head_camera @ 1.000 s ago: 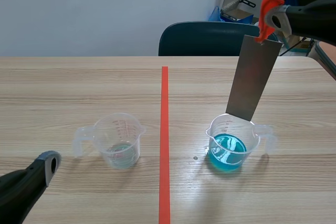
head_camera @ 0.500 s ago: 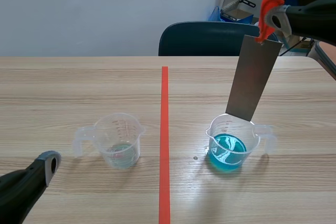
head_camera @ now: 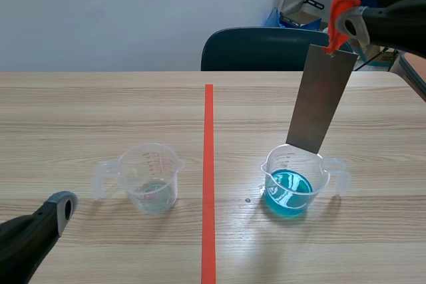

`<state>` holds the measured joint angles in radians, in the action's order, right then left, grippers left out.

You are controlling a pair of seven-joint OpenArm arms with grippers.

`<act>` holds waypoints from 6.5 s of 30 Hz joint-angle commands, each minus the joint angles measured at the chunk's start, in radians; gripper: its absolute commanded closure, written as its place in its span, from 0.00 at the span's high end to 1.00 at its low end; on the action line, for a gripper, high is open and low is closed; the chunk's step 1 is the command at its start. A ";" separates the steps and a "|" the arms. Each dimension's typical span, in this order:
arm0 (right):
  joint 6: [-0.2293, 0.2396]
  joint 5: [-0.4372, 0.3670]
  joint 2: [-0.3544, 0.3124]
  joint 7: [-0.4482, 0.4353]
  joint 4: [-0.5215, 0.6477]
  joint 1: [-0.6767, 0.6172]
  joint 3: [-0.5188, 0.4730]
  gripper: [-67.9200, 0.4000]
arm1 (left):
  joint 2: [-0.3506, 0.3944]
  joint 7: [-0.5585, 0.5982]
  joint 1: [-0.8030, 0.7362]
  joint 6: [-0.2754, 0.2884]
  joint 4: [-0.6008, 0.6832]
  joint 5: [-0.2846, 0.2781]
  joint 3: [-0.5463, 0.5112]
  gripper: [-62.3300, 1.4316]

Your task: Do the redox reaction experiment

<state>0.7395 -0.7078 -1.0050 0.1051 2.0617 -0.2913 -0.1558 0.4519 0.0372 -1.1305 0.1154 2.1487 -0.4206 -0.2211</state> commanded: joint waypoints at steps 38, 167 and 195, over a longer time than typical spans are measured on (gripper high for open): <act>0.006 -0.011 -0.003 -0.019 0.004 0.023 -0.003 0.02 | -0.005 0.072 0.008 0.007 0.005 -0.005 0.006 1.00; 0.006 -0.011 0.002 -0.019 0.004 0.023 -0.003 0.02 | 0.080 0.147 0.884 -0.058 -0.530 0.179 0.877 1.00; 0.006 -0.011 0.002 -0.019 0.004 0.023 -0.003 0.02 | 0.080 0.150 0.884 -0.058 -0.530 0.179 0.877 1.00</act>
<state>0.7395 -0.7074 -1.0027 0.1047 2.0617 -0.2913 -0.1558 0.5449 0.1688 -0.2493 0.0555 1.6100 -0.2356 0.6521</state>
